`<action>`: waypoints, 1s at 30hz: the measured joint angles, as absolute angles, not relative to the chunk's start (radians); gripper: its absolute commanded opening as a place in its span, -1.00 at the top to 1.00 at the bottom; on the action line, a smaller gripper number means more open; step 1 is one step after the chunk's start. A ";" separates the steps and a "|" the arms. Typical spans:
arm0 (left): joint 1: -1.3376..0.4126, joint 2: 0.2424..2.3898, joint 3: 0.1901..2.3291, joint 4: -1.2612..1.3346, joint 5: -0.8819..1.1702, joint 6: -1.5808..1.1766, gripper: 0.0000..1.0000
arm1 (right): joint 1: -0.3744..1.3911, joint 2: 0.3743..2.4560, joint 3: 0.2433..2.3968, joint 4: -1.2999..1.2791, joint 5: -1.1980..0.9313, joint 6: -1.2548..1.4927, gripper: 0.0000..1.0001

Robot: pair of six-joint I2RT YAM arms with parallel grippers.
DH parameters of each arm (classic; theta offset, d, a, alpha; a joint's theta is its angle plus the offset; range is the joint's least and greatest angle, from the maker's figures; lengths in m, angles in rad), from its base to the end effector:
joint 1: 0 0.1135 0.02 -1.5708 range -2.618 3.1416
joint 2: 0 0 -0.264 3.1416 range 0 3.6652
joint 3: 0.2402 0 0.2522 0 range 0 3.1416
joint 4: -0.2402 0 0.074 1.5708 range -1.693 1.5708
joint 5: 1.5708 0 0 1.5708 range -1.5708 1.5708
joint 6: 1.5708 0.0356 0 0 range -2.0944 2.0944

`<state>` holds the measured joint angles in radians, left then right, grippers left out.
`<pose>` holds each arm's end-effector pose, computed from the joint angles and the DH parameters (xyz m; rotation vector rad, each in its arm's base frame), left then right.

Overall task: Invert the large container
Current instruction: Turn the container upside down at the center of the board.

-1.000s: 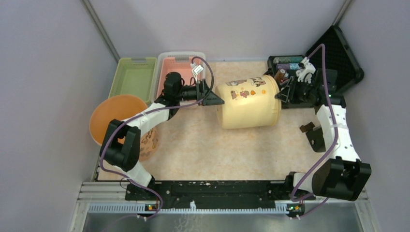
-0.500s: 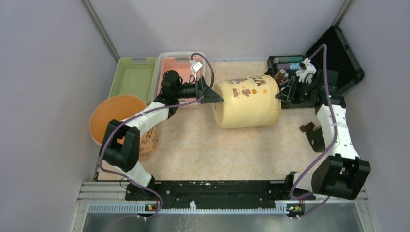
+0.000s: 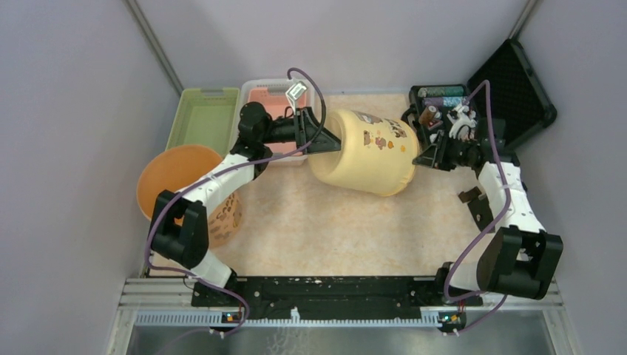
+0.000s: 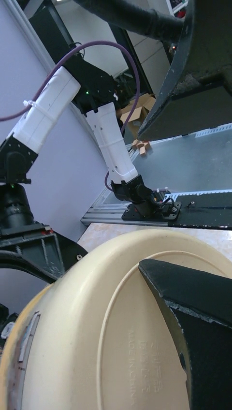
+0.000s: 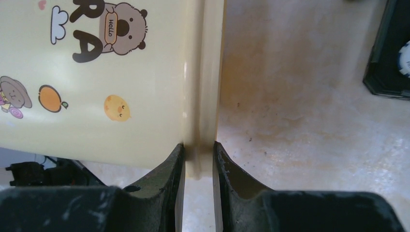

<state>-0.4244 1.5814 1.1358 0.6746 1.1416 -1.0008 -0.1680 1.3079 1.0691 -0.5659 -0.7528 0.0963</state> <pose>0.3113 -0.1762 0.3462 0.6896 1.6681 -1.8377 0.2731 -0.0216 0.2967 -0.0581 2.2514 0.8464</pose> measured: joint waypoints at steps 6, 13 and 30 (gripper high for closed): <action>-0.435 1.565 1.143 0.701 1.136 -0.991 -0.98 | -0.164 1.327 1.014 -0.559 -0.811 0.143 0.80; -0.443 1.566 1.150 0.692 1.113 -0.944 -0.98 | -0.164 1.334 0.992 -0.535 -0.822 0.162 0.77; -0.462 1.620 1.243 0.601 1.076 -0.816 -0.98 | -0.167 1.363 0.973 -0.532 -0.832 0.134 0.70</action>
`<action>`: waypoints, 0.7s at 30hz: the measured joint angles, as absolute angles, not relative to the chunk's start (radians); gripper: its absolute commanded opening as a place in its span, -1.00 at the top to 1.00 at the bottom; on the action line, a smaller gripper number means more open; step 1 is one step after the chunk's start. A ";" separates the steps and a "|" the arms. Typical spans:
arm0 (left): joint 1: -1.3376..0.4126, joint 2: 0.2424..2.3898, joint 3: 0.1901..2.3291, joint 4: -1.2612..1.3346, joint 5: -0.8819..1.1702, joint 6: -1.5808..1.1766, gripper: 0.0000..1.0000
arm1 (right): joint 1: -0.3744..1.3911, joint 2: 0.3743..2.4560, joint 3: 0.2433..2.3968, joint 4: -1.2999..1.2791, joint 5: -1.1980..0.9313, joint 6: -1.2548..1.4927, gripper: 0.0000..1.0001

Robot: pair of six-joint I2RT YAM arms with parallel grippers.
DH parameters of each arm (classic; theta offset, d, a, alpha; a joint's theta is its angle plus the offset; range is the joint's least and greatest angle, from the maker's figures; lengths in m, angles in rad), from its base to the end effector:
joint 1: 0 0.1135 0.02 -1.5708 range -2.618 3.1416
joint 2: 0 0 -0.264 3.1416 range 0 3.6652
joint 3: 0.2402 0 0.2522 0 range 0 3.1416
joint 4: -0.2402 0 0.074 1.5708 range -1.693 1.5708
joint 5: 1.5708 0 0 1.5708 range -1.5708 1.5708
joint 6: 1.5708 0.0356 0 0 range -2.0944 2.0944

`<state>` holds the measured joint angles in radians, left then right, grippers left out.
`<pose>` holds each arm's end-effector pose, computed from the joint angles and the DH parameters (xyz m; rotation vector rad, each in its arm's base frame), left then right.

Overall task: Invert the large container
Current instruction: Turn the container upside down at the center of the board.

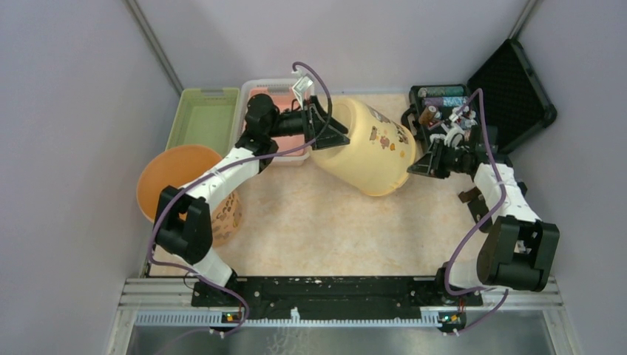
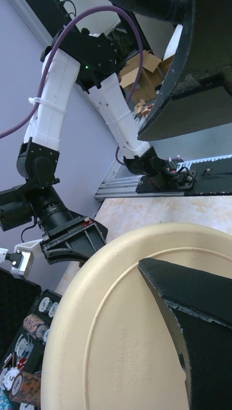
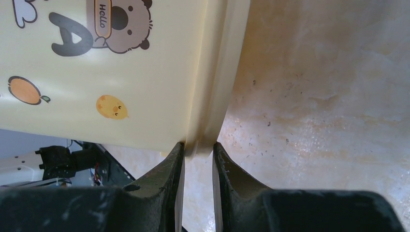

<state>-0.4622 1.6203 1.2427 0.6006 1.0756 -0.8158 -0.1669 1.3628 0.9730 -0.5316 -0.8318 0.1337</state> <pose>0.3186 -0.1937 0.3627 0.7772 1.5504 -1.7030 0.2747 -0.0196 0.2562 0.0063 2.3287 1.0043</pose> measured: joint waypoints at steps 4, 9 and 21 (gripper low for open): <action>-0.468 1.644 1.271 0.591 1.065 -0.801 -0.98 | -0.167 1.364 0.959 -0.529 -0.833 0.123 0.68; -0.483 1.665 1.295 0.575 1.052 -0.774 -0.98 | -0.167 1.364 0.933 -0.523 -0.833 0.111 0.65; -0.501 1.690 1.309 0.577 1.034 -0.746 -0.98 | -0.174 1.364 0.896 -0.492 -0.832 0.096 0.64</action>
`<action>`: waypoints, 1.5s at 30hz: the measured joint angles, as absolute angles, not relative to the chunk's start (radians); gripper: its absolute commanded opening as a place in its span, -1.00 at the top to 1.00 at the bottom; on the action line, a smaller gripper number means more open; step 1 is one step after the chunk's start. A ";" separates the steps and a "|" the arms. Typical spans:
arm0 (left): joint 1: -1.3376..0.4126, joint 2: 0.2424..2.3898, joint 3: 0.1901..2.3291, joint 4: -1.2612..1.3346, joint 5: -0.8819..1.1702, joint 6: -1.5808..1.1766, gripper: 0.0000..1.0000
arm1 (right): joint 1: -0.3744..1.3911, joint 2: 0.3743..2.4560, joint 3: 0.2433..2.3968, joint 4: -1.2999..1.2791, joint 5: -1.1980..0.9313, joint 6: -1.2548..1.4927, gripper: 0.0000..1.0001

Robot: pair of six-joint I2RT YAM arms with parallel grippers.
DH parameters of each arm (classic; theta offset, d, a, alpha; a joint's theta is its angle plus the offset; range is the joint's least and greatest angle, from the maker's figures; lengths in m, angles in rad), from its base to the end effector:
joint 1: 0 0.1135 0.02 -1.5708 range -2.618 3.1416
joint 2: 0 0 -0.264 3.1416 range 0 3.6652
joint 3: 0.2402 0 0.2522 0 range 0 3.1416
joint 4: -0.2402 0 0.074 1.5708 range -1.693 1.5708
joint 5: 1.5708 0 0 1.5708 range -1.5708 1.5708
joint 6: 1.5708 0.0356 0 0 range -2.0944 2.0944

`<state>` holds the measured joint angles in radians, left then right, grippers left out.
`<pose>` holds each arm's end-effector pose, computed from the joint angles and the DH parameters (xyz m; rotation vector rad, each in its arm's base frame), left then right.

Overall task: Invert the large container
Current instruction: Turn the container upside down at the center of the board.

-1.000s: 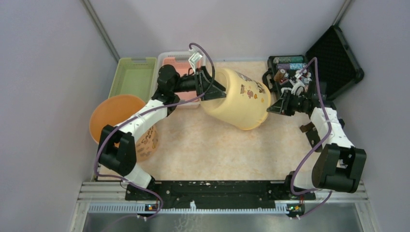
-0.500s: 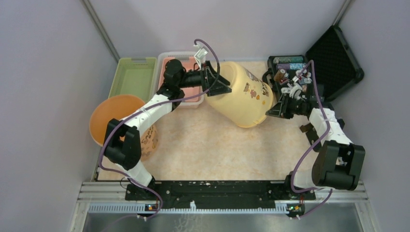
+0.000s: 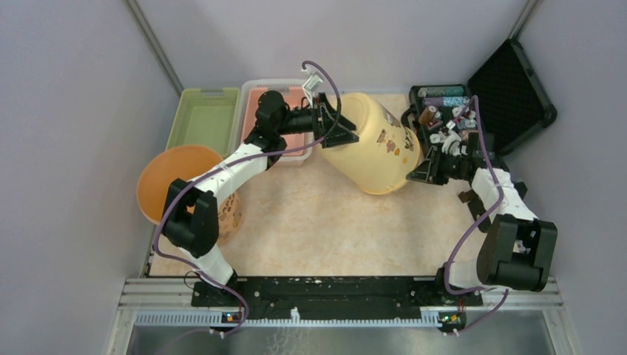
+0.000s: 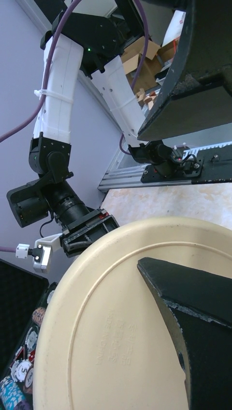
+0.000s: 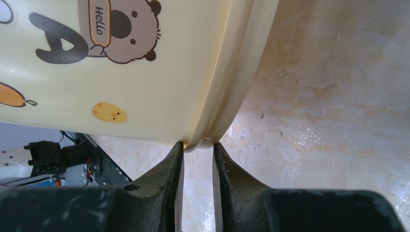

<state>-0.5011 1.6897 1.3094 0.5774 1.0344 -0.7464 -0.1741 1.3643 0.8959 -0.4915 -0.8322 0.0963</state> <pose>0.3286 -0.2149 0.3585 0.8035 1.5290 -1.6661 0.2682 -0.0205 0.2346 -0.0076 2.3498 0.9991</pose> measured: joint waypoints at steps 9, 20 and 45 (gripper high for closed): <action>-0.517 1.709 1.319 0.591 1.030 -0.733 -0.98 | -0.182 1.364 0.863 -0.453 -0.833 0.096 0.63; -0.543 1.726 1.327 0.596 1.022 -0.710 -0.98 | -0.182 1.364 0.823 -0.426 -0.828 0.089 0.62; -0.626 1.781 1.323 0.484 1.030 -0.669 -0.98 | -0.170 1.356 0.812 -0.333 -0.924 0.090 0.59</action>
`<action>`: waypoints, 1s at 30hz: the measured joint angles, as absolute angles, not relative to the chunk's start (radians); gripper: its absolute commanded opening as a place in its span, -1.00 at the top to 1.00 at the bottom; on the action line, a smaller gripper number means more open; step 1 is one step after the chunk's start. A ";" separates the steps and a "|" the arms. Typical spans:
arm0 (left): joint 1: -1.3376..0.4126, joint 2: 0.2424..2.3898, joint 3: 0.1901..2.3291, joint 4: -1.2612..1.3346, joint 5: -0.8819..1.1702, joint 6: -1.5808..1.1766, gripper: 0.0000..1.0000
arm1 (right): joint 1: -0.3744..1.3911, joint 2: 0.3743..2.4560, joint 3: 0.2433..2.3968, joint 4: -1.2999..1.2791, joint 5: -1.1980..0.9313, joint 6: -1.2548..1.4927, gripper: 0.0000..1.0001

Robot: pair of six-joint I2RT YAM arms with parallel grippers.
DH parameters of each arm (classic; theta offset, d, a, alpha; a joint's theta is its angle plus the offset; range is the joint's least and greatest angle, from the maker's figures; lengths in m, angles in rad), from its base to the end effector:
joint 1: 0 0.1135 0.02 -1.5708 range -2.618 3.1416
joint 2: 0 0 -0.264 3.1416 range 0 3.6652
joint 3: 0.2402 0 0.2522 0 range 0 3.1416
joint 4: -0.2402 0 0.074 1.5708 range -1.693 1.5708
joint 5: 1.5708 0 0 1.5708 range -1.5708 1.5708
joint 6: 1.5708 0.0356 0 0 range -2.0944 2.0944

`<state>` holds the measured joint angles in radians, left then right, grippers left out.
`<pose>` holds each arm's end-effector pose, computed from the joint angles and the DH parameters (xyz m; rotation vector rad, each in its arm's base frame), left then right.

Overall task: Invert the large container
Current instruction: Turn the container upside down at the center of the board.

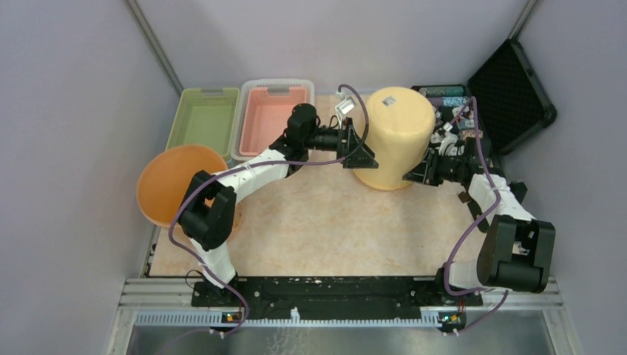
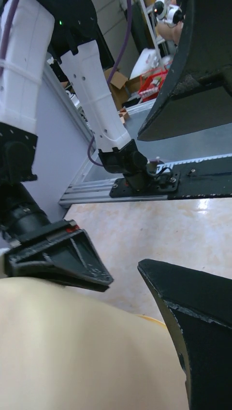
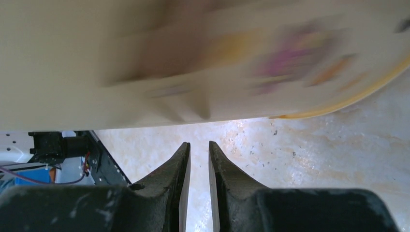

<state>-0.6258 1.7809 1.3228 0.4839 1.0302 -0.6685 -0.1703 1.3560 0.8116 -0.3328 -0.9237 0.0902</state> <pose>0.3173 -0.2670 0.3196 0.9064 1.6401 -1.7343 0.2664 -0.0170 0.2225 -0.1072 2.2449 1.0681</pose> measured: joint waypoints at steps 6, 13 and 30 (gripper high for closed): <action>-0.630 1.831 1.311 0.385 1.031 -0.668 -0.98 | -0.170 1.356 0.812 -0.328 -0.945 0.090 0.58; -0.629 1.834 1.311 0.357 1.031 -0.654 -0.98 | -0.170 1.356 0.811 -0.329 -0.952 0.090 0.58; -0.629 1.811 1.358 0.218 1.027 -0.544 -0.98 | -0.170 1.338 0.811 -0.321 -0.952 0.086 0.49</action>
